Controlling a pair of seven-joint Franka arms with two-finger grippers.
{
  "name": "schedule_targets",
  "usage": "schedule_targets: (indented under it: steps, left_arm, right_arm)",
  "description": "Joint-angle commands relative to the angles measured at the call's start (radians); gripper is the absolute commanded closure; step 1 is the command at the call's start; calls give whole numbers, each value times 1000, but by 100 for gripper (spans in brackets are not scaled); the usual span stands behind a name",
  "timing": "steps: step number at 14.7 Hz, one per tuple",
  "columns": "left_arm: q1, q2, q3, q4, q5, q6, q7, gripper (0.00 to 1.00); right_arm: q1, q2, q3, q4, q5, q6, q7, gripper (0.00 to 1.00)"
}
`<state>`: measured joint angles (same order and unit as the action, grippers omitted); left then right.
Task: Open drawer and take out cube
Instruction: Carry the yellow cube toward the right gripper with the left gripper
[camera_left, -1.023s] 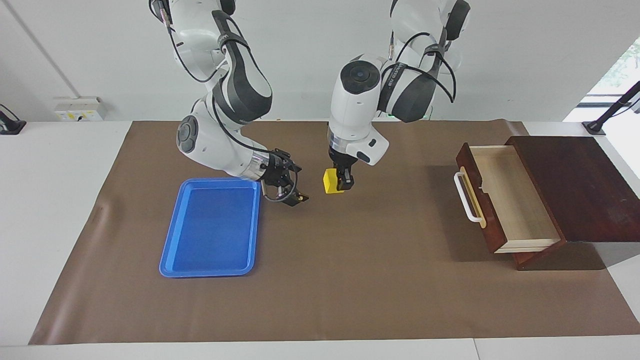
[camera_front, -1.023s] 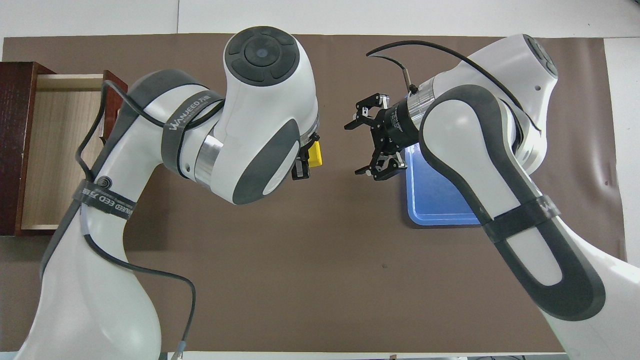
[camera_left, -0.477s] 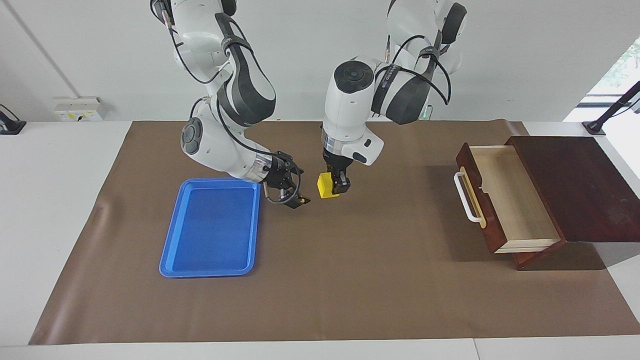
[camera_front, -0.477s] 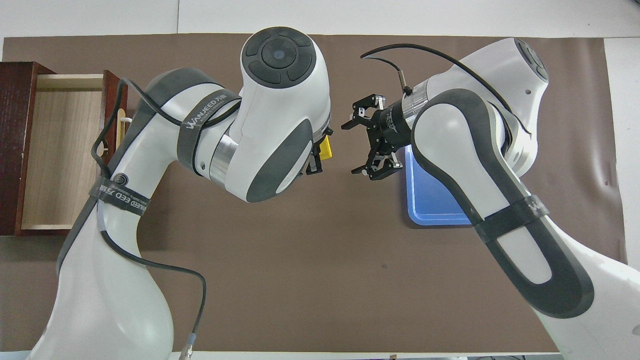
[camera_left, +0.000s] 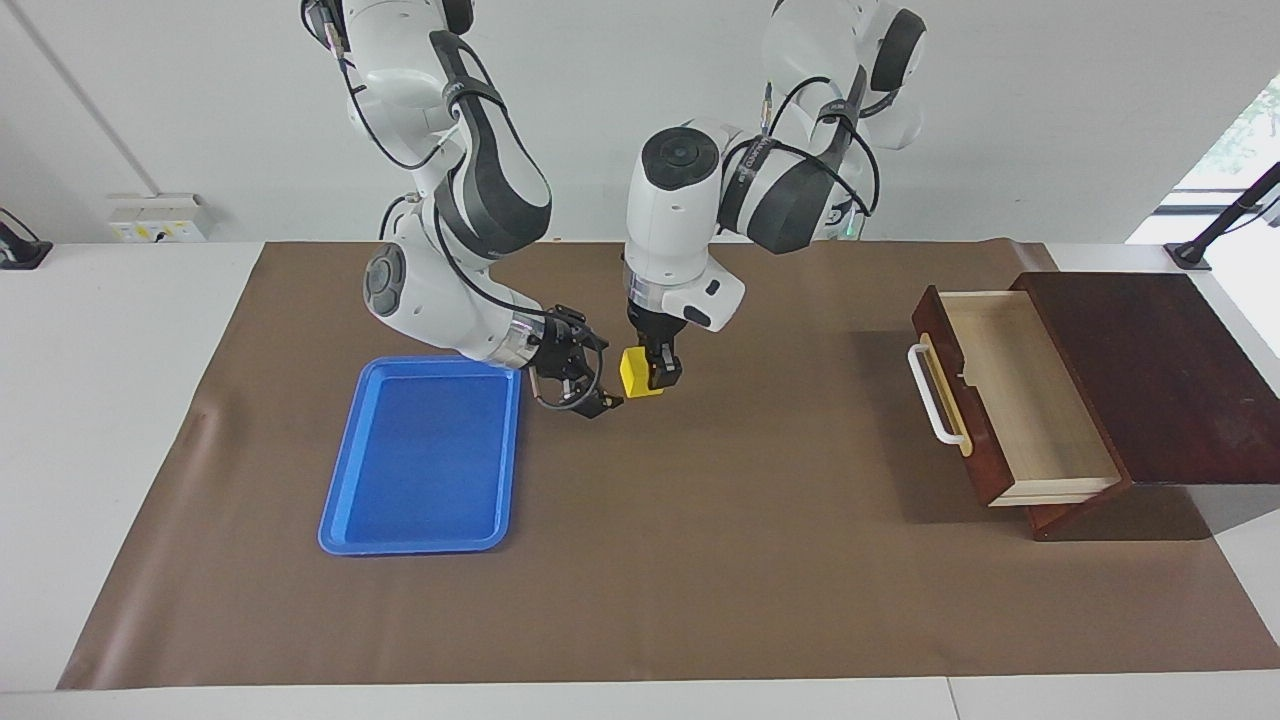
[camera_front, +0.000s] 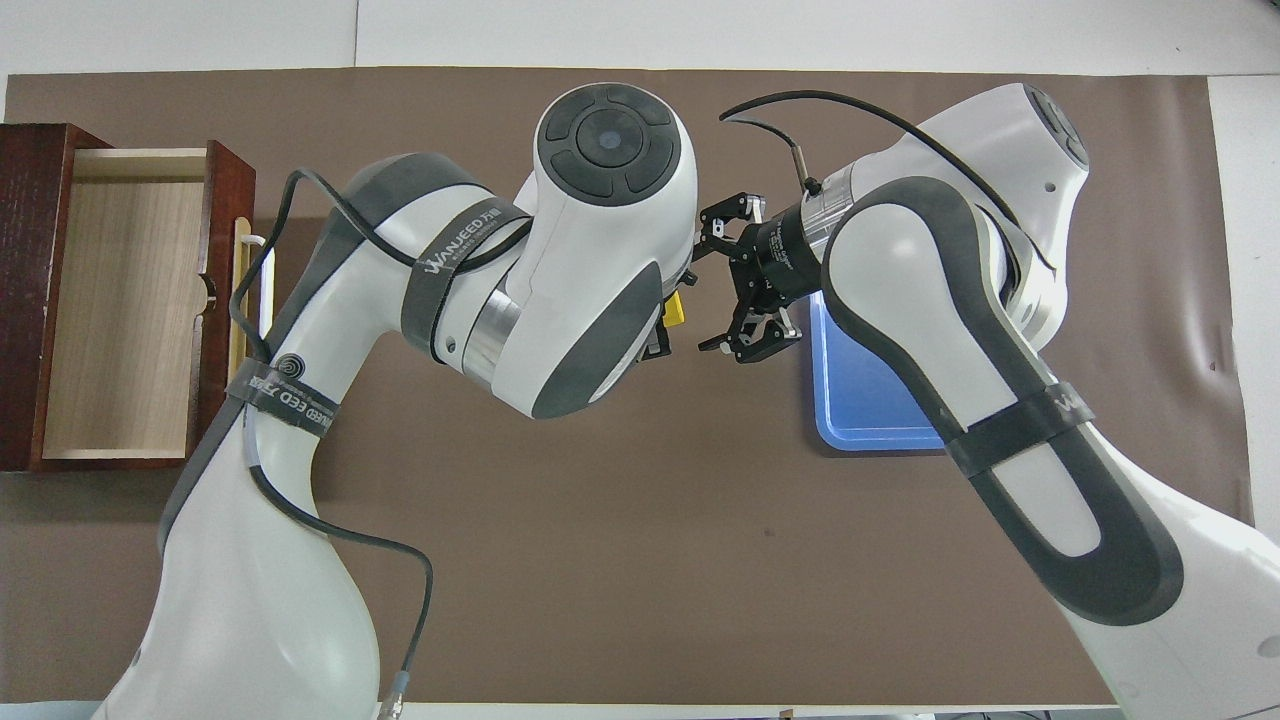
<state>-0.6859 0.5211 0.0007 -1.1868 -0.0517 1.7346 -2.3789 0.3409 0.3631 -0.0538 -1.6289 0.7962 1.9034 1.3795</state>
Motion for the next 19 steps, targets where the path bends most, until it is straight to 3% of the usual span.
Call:
schedule_targets:
  steps: [1, 7, 19]
  left_arm:
    - [-18, 16, 18, 30, 18, 17, -45, 100]
    - [-26, 14, 18, 30, 18, 20, -49, 100]
    - [-24, 13, 16, 29, 19, 26, -49, 100]
  right_arm:
    - [-32, -1, 2, -22, 86, 8, -71, 1]
    - [-52, -6, 2, -42, 147, 2, -77, 1]
    - [-26, -13, 2, -75, 147, 3, -129, 0]
